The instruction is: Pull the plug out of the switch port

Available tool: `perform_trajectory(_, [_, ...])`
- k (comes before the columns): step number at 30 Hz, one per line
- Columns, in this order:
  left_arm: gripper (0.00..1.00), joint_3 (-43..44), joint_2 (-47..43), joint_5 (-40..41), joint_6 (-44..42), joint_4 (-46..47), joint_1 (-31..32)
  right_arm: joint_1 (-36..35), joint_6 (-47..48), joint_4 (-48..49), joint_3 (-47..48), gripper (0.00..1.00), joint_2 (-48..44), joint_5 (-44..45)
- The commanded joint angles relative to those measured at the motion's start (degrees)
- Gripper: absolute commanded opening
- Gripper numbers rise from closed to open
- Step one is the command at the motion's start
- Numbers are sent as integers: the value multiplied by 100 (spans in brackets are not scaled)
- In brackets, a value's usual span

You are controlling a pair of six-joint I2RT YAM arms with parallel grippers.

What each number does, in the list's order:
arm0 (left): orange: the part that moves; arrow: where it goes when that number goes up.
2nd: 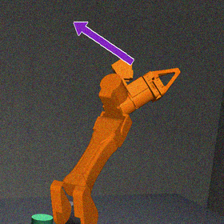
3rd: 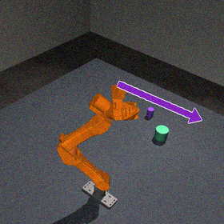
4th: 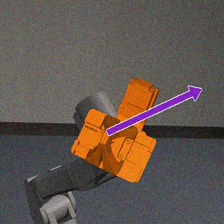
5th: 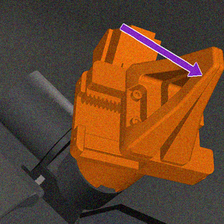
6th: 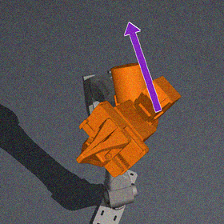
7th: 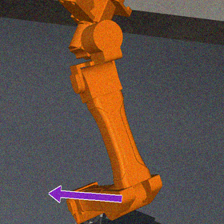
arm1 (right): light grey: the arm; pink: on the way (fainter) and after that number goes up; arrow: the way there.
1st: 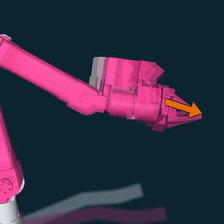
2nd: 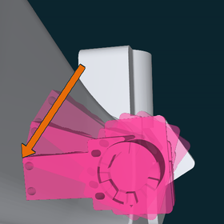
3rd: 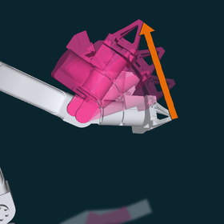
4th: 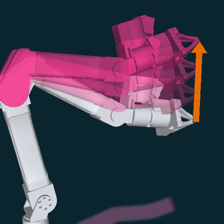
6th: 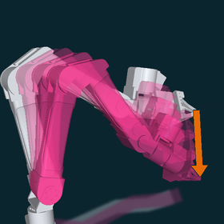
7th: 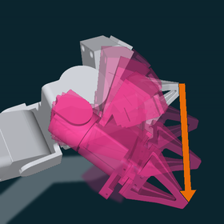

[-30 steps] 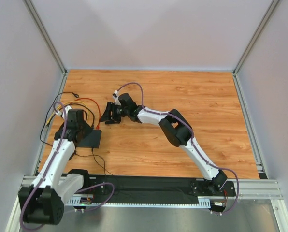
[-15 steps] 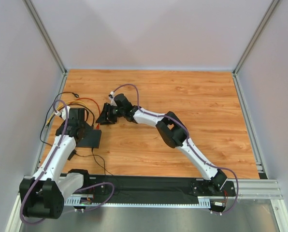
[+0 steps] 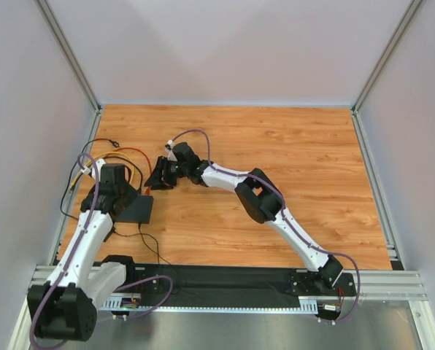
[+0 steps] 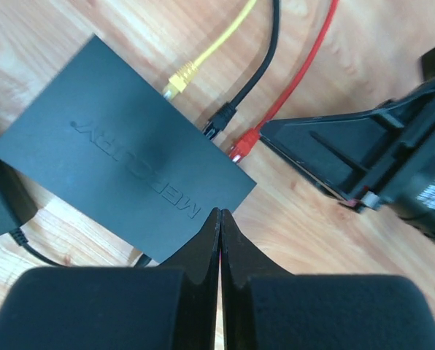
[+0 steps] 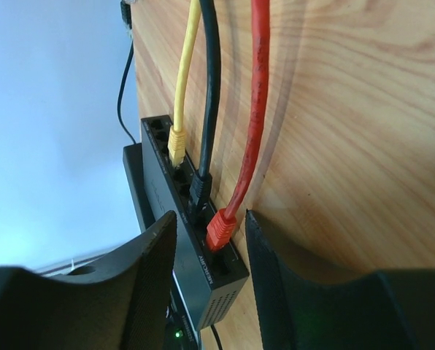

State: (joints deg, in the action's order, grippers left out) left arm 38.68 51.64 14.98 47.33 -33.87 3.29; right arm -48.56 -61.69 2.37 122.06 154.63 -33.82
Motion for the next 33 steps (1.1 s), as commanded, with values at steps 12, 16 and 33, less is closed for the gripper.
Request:
perform_trajectory(12, [0,105,1858,-769,-84,881,-294,101,237,-281,-279,42,190,-705])
perform_trajectory(16, [0,-70,1999,-778,30,934,-417,74,0,9,-165,37,383,-775])
perform_trajectory(33, [0,-440,2052,-690,329,864,-522,-75,-62,-45,231,28,630,-705])
